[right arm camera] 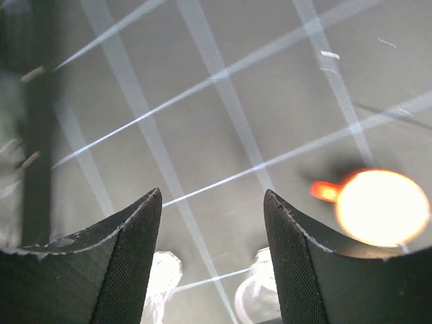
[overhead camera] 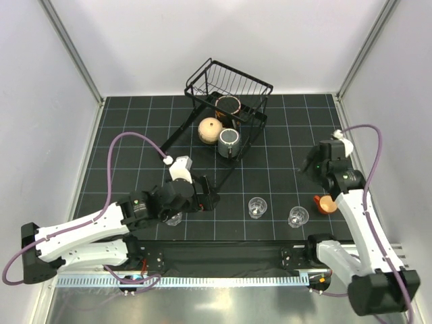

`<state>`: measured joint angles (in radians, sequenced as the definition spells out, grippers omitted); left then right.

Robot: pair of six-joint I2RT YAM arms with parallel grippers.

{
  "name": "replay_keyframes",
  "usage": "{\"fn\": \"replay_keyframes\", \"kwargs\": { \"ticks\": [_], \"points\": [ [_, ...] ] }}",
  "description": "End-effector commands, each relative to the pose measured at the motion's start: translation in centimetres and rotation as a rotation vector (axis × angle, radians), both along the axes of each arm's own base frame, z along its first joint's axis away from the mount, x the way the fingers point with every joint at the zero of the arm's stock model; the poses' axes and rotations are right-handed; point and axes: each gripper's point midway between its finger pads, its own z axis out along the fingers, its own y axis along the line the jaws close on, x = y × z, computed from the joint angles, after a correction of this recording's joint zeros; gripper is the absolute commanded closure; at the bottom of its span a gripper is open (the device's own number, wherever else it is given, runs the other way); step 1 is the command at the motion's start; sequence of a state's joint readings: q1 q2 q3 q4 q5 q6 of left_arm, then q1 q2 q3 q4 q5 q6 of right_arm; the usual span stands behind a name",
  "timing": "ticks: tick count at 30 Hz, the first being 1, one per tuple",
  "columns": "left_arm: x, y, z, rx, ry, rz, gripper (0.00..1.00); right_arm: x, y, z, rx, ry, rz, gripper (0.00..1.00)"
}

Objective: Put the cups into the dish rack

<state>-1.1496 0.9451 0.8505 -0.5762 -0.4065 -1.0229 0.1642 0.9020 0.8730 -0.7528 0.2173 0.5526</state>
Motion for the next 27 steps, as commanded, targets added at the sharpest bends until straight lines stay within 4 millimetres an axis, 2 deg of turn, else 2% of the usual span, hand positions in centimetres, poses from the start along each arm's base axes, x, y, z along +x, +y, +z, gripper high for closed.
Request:
{"fn": "replay_keyframes", "kwargs": {
  "ticks": [1,3,5,9,13,17,27],
  "points": [
    [0.0,-1.2,2.4,-0.101,-0.009,-0.008,0.00,-1.3,-3.3,-3.1,0.069,0.119,-0.129,0.37],
    [-0.2,-0.9,2.4,-0.118,-0.002,-0.006,0.00,-1.2,-5.4,-4.2,0.082,0.149,-0.229,0.38],
    [-0.4,-0.7,2.2,-0.130,0.001,-0.003,0.00,-0.9,-6.3,-5.1,0.075,0.158,-0.289,0.39],
    [-0.8,0.1,2.9,-0.163,-0.011,-0.002,0.00,-0.5,-6.7,-6.2,0.087,0.147,-0.342,0.41],
    [-0.9,0.5,3.0,-0.173,-0.020,-0.005,0.00,-1.7,-7.5,-8.0,0.075,0.188,-0.439,0.43],
    [-1.0,0.8,2.7,-0.170,-0.018,0.003,0.00,-2.9,-9.1,-8.7,0.021,0.220,-0.556,0.43],
    [-1.1,-0.1,1.9,-0.149,0.012,-0.019,0.00,-4.1,-9.9,-11.1,-0.019,0.248,-0.617,0.44]
  ]
}}
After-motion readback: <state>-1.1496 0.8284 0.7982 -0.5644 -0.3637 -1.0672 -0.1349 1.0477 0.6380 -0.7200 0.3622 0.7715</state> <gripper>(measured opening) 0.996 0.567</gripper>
